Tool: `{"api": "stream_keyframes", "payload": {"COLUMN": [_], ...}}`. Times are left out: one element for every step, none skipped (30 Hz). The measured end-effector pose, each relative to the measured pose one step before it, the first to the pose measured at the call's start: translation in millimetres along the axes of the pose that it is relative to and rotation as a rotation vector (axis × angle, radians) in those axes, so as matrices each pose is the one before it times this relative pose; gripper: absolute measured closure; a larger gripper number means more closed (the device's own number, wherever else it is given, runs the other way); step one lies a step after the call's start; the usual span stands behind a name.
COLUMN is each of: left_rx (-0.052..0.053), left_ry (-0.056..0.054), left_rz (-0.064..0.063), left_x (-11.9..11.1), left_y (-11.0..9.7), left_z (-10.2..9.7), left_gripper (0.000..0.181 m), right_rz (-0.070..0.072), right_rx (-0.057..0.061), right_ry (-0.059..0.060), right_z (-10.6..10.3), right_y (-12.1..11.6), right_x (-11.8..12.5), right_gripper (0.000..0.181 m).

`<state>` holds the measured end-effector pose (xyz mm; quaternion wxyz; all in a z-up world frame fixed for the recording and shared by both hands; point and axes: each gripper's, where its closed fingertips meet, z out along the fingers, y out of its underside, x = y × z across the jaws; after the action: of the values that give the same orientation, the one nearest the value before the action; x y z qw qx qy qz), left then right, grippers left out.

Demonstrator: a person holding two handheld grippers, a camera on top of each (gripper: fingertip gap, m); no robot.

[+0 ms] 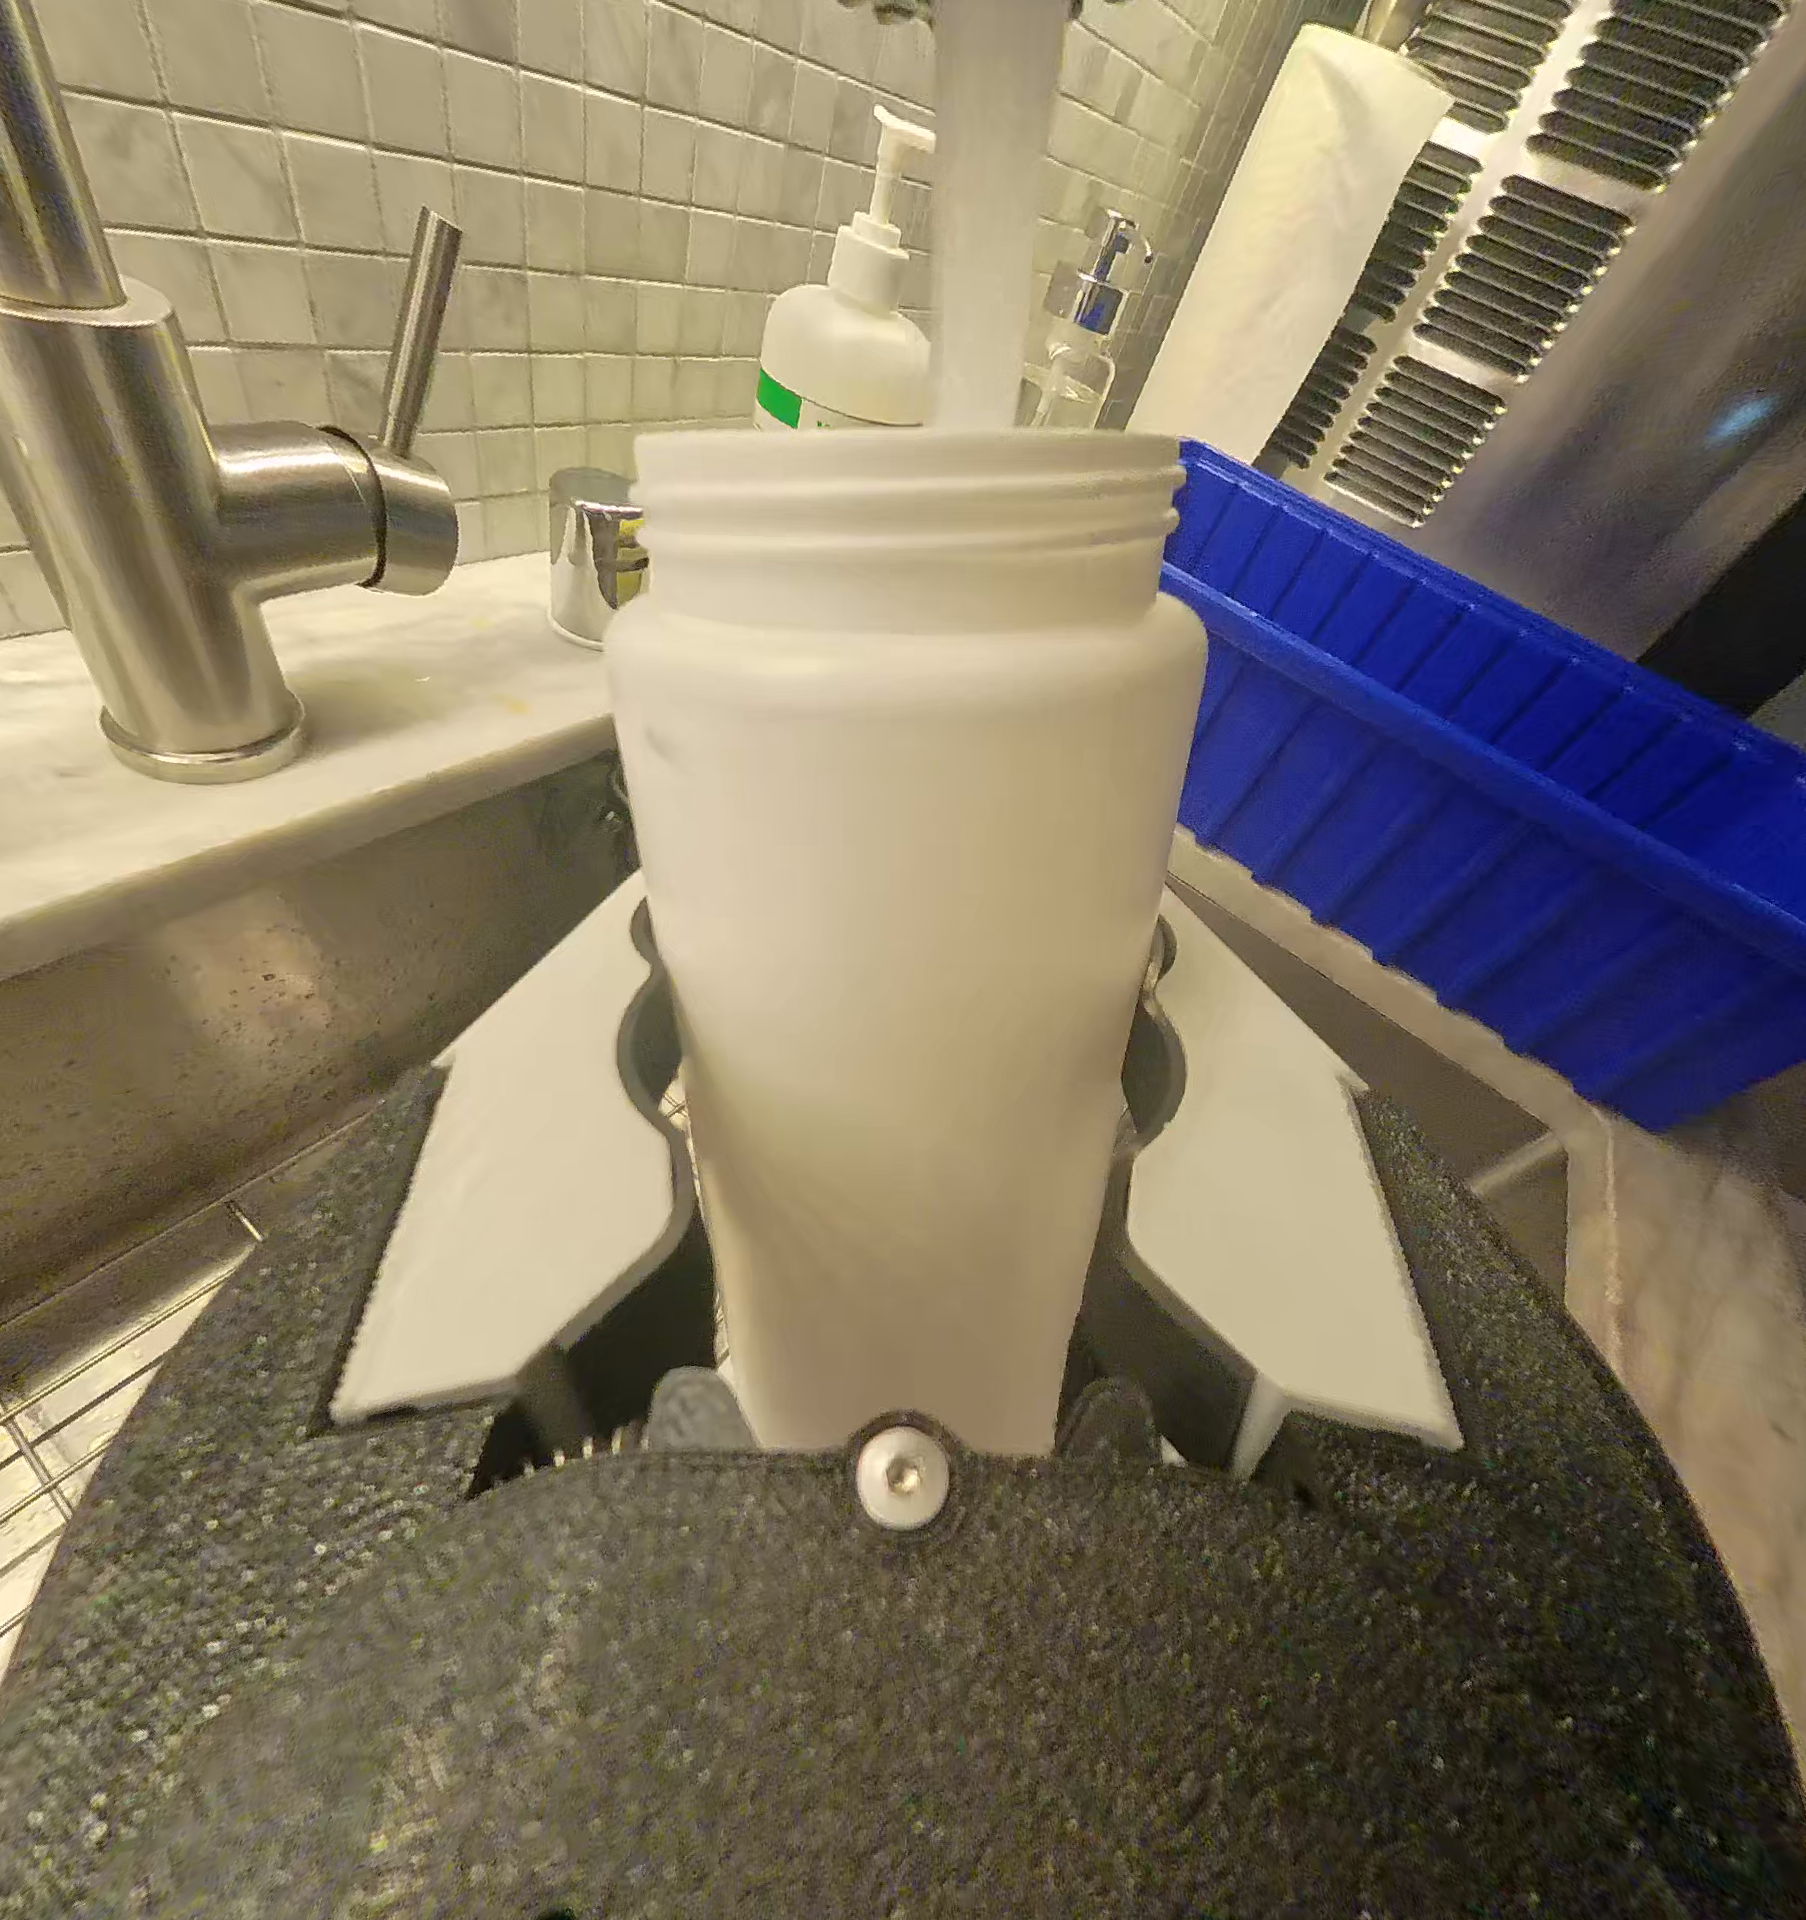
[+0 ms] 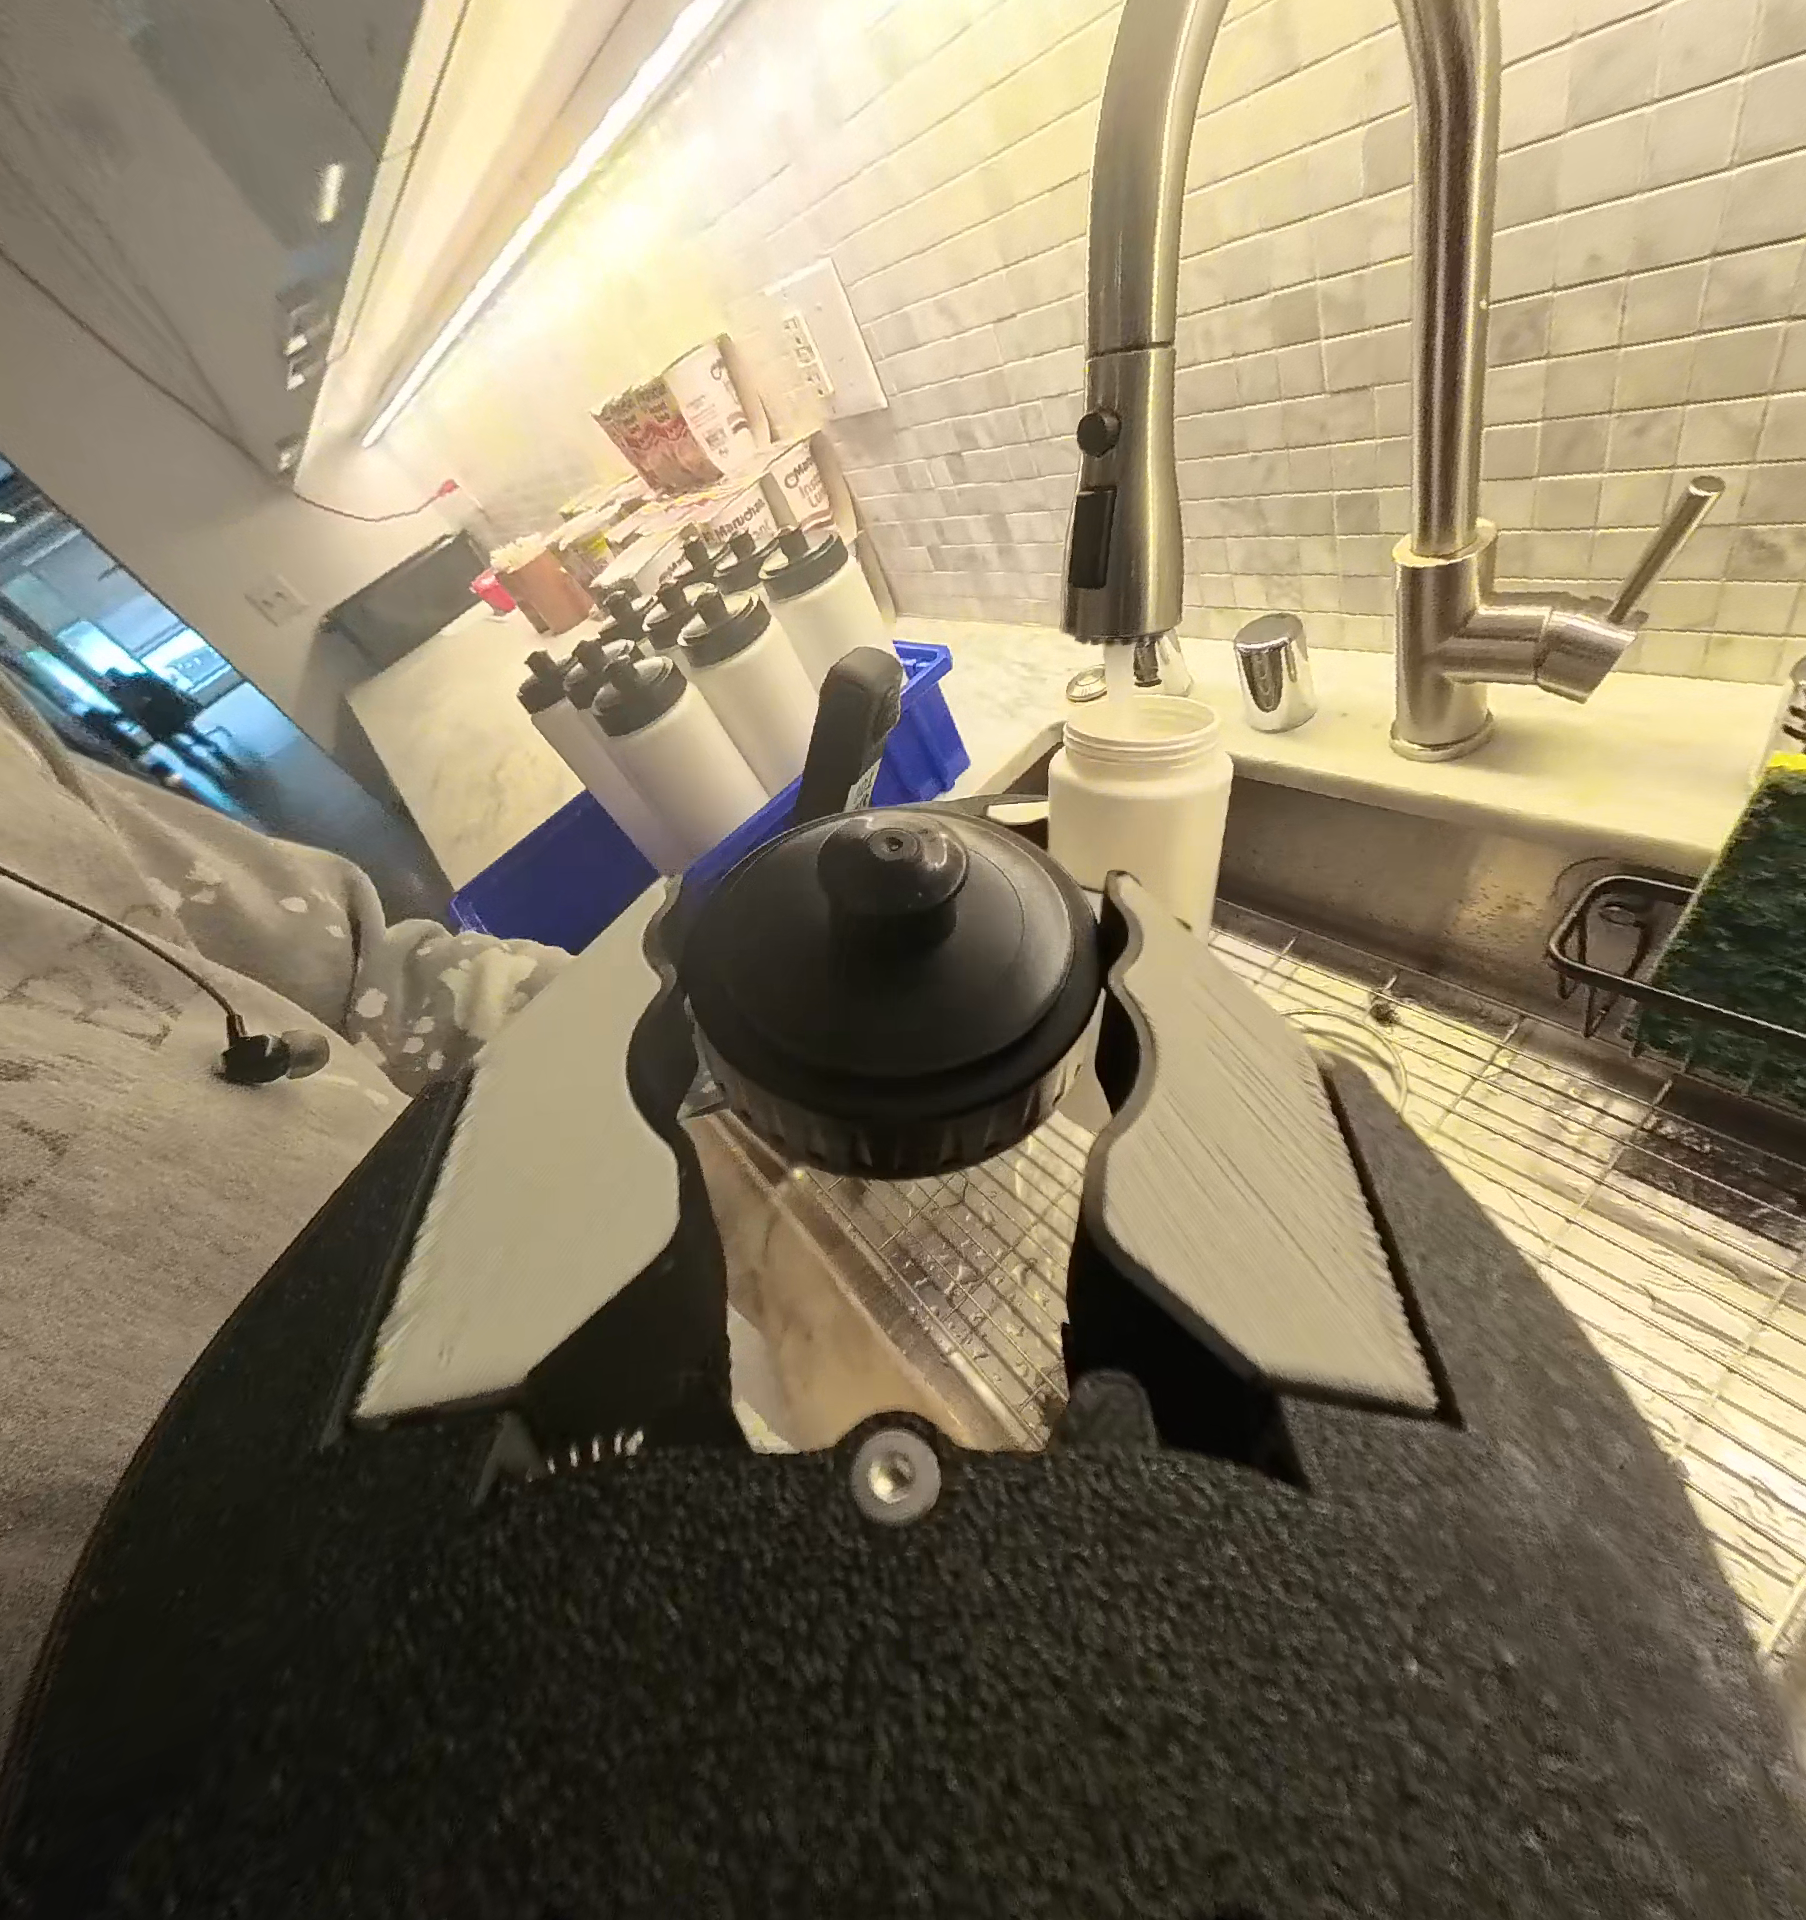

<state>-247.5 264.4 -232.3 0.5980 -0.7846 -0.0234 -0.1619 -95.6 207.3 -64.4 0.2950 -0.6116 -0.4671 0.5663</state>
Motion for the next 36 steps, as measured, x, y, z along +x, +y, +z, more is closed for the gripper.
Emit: {"api": "stream_keyframes", "payload": {"left_rx": [0.0015,0.0004,0.0002,-0.0001,0.0006,0.0005,-0.0001,0.0003,0.0006,0.0006,0.0004,0.0024,0.0023,0.0018,0.0027,0.0017,0.0037,0.0030,0.0033,0.0024,0.0021,0.0014,-0.0005,-0.0013,0.0007,0.0004,-0.0008,-0.0014,-0.0009,0.0010,0.0005,0.0000,0.0013,0.0016,0.0011,0.0002], "left_ry": [-0.0014,-0.0012,-0.0013,-0.0009,0.0007,0.0001,-0.0009,0.0002,0.0004,0.0010,0.0018,-0.0012,0.0005,0.0013,0.0000,0.0015,0.0003,0.0014,0.0001,0.0005,0.0028,0.0001,0.0000,0.0016,0.0024,0.0022,0.0009,0.0014,0.0027,0.0027,0.0021,0.0021,0.0000,-0.0013,0.0009,0.0007], "left_rz": [-0.0012,-0.0010,-0.0012,-0.0016,-0.0018,-0.0001,0.0024,0.0030,0.0005,-0.0005,-0.0012,-0.0003,-0.0005,-0.0007,0.0028,0.0032,0.0040,0.0019,0.0020,0.0037,0.0038,0.0035,0.0051,0.0039,0.0018,0.0018,0.0044,0.0061,0.0034,0.0017,0.0030,0.0035,0.0034,0.0038,0.0026,0.0015], "left_x": [-0.99,-1.00,-0.86,-0.85,-0.65,-0.59,-0.61,-0.38,-0.24,-0.11,0.03,-0.31,0.04,0.07,0.16,0.40,0.29,0.16,-0.28,-0.14,0.03,-0.23,-0.28,0.03,0.13,0.09,0.13,0.22,0.48,0.54,0.44,0.38,-0.11,-0.24,-0.11,-0.12], "left_y": [-0.32,-0.50,-0.52,-0.60,-0.48,-0.43,-0.24,-0.24,-0.12,-0.15,-0.03,-0.33,-0.30,-0.39,-0.46,-0.52,-0.75,-0.67,-0.45,-0.26,-0.05,-0.04,0.33,0.44,0.17,0.19,0.47,0.54,0.66,0.43,0.49,0.64,0.52,0.59,0.67,0.69], "left_z": [-0.08,-0.15,-0.25,-0.32,-0.32,-0.16,-0.24,-0.28,-0.12,-0.03,-0.02,-0.06,-0.05,0.06,0.11,0.01,0.07,0.05,-0.01,-0.12,-0.12,-0.08,-0.16,-0.22,-0.31,-0.24,-0.33,-0.14,-0.17,-0.26,-0.17,-0.18,-0.12,-0.06,0.07,-0.04], "left_gripper": [0.095,0.095,0.095,0.095,0.095,0.095,0.095,0.095,0.095,0.095,0.095,0.095,0.095,0.095,0.095,0.095,0.095,0.095,0.095,0.095,0.095,0.095,0.095,0.095,0.095,0.095,0.095,0.095,0.095,0.095,0.095,0.095,0.095,0.095,0.095,0.095], "right_rz": [-0.0008,-0.0011,0.0003,0.0009,0.0007,0.0014,0.0024,0.0032,0.0026,0.0017,0.0023,0.0015,-0.0003,0.0017,0.0015,-0.0008,-0.0005,0.0001,0.0000,-0.0012,-0.0023,-0.0026,-0.0016,-0.0002,-0.0011,-0.0007,-0.0004,-0.0008,0.0001,-0.0017,-0.0039,-0.0033,-0.0049,-0.0046,-0.0043,-0.0026], "right_rx": [-0.0063,-0.0056,-0.0044,-0.0037,-0.0041,-0.0038,-0.0030,-0.0039,-0.0045,-0.0044,-0.0047,-0.0049,-0.0026,-0.0020,-0.0010,0.0009,0.0015,0.0010,-0.0010,-0.0016,-0.0008,-0.0008,0.0001,0.0009,0.0014,0.0015,0.0015,0.0014,0.0005,0.0010,0.0020,0.0032,0.0057,0.0054,0.0029,0.0000], "right_ry": [-0.0043,-0.0040,-0.0051,-0.0051,-0.0042,-0.0028,-0.0015,-0.0028,-0.0021,-0.0016,-0.0014,-0.0010,-0.0007,-0.0011,-0.0008,-0.0023,-0.0029,0.0002,0.0014,-0.0003,0.0004,0.0004,0.0009,0.0022,0.0009,0.0005,0.0022,0.0006,0.0002,0.0034,-0.0003,-0.0013,-0.0019,-0.0014,0.0007,0.0025], "right_z": [1.99,1.76,1.55,1.43,1.36,1.13,1.13,0.90,0.80,0.76,0.72,0.52,0.40,0.35,0.21,0.01,0.01,-0.07,-0.06,-0.06,-0.10,-0.08,-0.15,-0.12,-0.13,-0.13,-0.11,-0.14,-0.13,-0.20,-0.43,-0.69,-0.71,-0.89,-0.92,-0.73], "right_y": [0.11,0.12,0.01,0.14,0.38,0.58,0.62,0.87,1.06,1.15,1.10,1.17,0.83,0.55,0.38,-0.01,-0.23,-0.28,-0.19,-0.03,-0.20,-0.12,-0.30,-0.45,-0.36,-0.38,-0.29,-0.03,0.03,-0.06,-0.31,-0.61,-1.00,-1.11,-0.62,-0.14], "right_x": [0.24,0.20,-0.06,-0.03,-0.04,0.17,0.23,0.01,-0.04,-0.08,-0.14,-0.05,-0.18,-0.14,-0.16,-0.45,-0.51,-0.08,0.16,-0.17,-0.27,-0.20,-0.04,0.14,-0.04,-0.12,0.14,-0.08,-0.09,0.34,-0.37,-0.58,-0.84,-0.66,-0.28,0.20], "right_gripper": [0.104,0.103,0.103,0.104,0.104,0.104,0.104,0.104,0.104,0.104,0.104,0.104,0.103,0.104,0.104,0.104,0.104,0.104,0.104,0.104,0.104,0.104,0.104,0.104,0.104,0.104,0.104,0.104,0.104,0.104,0.104,0.104,0.104,0.104,0.104,0.104]}}
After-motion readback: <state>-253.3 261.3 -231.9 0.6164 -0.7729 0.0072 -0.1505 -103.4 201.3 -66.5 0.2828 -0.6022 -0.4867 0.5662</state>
